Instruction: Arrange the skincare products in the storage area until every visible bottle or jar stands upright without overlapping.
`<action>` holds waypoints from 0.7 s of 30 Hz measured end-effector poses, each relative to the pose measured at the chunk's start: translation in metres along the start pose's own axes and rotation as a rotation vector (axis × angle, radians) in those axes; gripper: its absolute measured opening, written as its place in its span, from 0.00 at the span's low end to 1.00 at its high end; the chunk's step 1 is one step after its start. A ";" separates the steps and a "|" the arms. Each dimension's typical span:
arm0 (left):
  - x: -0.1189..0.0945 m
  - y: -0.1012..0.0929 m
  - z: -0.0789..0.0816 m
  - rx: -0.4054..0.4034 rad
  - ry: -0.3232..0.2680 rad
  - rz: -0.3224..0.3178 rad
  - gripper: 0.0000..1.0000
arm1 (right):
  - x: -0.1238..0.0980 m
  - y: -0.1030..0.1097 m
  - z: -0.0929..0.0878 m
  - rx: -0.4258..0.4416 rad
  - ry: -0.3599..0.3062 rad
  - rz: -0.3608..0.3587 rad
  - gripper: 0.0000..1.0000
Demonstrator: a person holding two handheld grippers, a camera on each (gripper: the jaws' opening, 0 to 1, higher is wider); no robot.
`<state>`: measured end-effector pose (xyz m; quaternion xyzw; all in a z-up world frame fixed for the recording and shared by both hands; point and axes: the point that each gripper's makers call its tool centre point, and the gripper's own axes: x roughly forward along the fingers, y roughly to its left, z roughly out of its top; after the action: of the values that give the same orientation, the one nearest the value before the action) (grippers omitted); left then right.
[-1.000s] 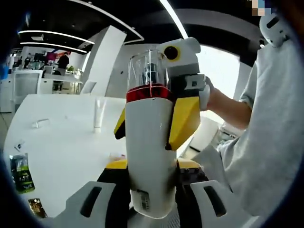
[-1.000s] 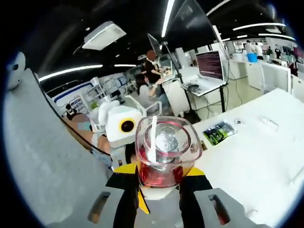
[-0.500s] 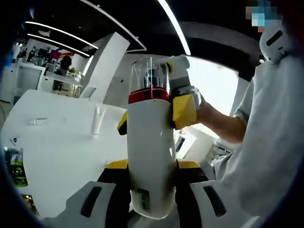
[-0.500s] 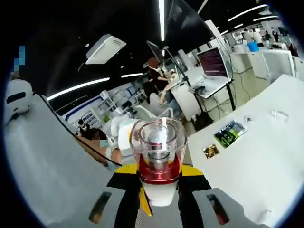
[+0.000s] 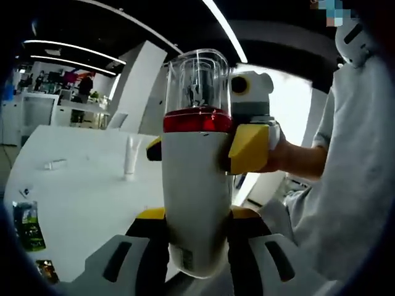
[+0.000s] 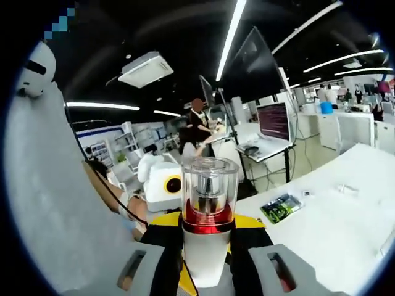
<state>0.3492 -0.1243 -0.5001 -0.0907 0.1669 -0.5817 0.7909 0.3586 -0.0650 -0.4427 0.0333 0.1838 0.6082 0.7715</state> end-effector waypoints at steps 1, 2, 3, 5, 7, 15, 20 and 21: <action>0.000 0.001 0.001 -0.002 -0.004 0.000 0.33 | 0.000 0.000 0.000 -0.009 -0.001 -0.002 0.21; 0.001 0.001 0.001 -0.001 -0.005 -0.001 0.33 | 0.001 0.000 0.000 -0.017 0.003 -0.005 0.21; 0.001 0.000 0.000 -0.001 -0.004 -0.004 0.33 | 0.001 0.000 0.000 -0.018 0.003 -0.005 0.21; 0.002 0.000 -0.002 -0.005 0.008 -0.005 0.33 | 0.002 0.001 -0.002 -0.036 0.012 -0.004 0.21; 0.002 0.001 -0.004 0.006 0.018 0.001 0.33 | 0.003 0.002 -0.004 -0.067 0.022 -0.006 0.20; 0.003 0.006 -0.003 -0.014 0.010 0.029 0.34 | 0.001 0.000 -0.003 -0.115 0.034 -0.017 0.20; 0.003 0.008 -0.003 -0.048 0.010 0.038 0.35 | -0.002 -0.004 -0.002 -0.119 0.028 -0.034 0.21; 0.003 0.008 -0.004 -0.049 0.015 0.040 0.34 | -0.003 -0.004 -0.003 -0.118 0.028 -0.037 0.21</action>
<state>0.3558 -0.1245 -0.5071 -0.1023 0.1888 -0.5623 0.7985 0.3611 -0.0695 -0.4455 -0.0243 0.1591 0.6039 0.7807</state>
